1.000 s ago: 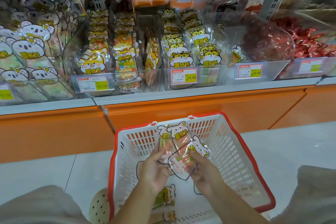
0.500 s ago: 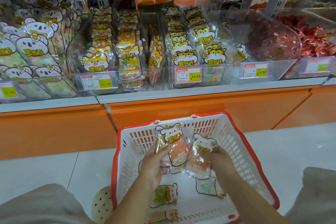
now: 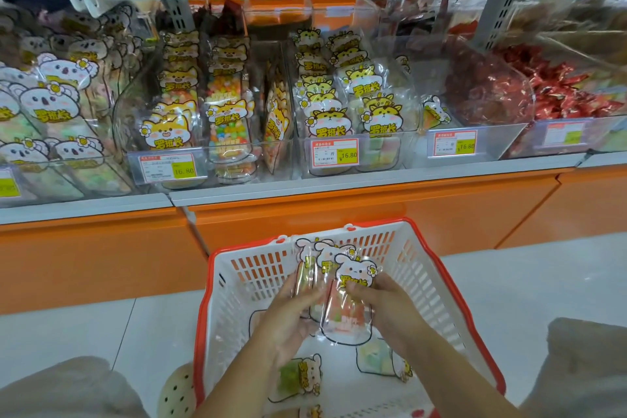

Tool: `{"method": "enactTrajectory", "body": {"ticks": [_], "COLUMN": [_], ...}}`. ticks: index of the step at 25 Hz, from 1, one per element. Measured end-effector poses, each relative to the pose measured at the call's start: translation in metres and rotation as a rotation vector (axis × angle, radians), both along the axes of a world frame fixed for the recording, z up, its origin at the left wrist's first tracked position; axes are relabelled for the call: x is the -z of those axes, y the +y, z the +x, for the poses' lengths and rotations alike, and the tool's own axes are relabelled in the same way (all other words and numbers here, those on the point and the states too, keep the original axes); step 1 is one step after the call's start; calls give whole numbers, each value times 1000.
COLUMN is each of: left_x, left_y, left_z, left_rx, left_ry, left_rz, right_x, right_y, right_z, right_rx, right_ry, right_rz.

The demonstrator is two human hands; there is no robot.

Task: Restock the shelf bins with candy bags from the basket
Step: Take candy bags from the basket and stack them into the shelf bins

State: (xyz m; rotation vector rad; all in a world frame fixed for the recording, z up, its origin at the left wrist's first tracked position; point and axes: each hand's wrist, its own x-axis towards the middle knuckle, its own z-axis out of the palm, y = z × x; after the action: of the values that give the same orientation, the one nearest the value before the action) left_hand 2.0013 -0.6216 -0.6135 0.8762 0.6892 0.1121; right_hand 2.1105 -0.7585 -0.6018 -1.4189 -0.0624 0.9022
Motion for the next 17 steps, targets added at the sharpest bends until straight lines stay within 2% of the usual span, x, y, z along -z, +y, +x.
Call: {"method": "enactTrajectory", "body": {"ticks": [5, 10, 13, 15, 17], "left_x": [-31, -76, -101, -125, -149], "left_y": [-8, -13, -14, -12, -8], "left_z": [11, 33, 48, 57, 68], "left_rx": [44, 103, 88, 45, 19], "left_ry": [-36, -48, -76, -113, -160], "left_rz": [120, 241, 342, 371, 393], "right_x": [-26, -58, -85, -119, -160], "right_y": [0, 0, 0, -3, -6], "right_z": [5, 25, 37, 51, 76], "right_rx": [-22, -12, -43, -143, -111], "right_ry": [-102, 23, -90, -161, -251], "right_rz": [42, 179, 165, 158, 152]}}
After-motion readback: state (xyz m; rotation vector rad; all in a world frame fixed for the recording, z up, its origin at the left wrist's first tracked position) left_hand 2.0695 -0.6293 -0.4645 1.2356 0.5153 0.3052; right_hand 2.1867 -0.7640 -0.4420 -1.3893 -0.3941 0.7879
